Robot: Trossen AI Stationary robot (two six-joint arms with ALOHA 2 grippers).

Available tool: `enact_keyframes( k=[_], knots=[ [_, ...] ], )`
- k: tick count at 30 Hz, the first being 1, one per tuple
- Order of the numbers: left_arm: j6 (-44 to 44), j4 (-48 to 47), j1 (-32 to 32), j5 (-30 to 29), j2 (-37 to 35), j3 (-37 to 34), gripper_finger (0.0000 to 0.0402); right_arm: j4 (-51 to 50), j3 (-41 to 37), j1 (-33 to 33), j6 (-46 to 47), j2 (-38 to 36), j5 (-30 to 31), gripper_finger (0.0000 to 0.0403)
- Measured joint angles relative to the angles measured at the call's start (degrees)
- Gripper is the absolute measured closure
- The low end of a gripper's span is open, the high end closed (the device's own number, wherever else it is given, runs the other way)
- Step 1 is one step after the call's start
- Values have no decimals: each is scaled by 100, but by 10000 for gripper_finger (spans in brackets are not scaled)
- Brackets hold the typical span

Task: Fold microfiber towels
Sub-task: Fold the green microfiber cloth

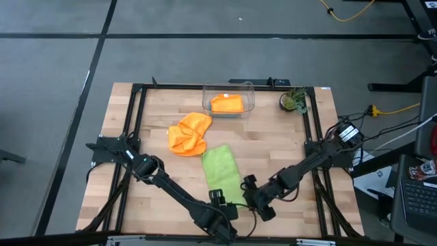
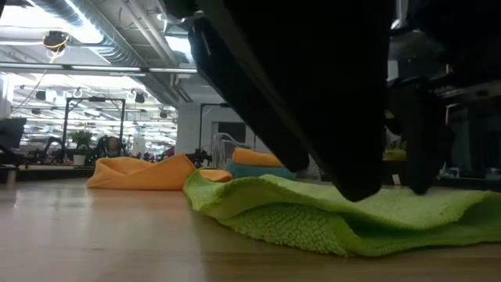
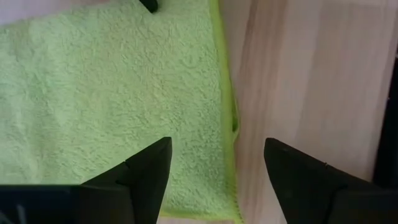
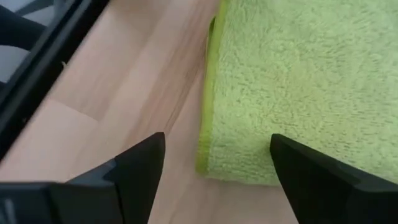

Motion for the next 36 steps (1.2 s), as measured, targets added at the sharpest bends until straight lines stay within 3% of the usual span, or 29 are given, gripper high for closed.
enact_keyframes(
  k=[12,19,27,32,36],
  knots=[
    [181,282,56,423,339,24,157,91,19,50,6,408,188,111],
    [129,315,49,384,356,22,214,99,17,70,53,421,429,142],
    [125,335,31,372,369,18,321,119,9,106,114,432,528,228],
    [105,293,50,391,369,12,377,125,4,160,550,433,604,308],
    [132,268,69,525,318,7,397,27,-10,143,930,290,172,383]
  ],
)
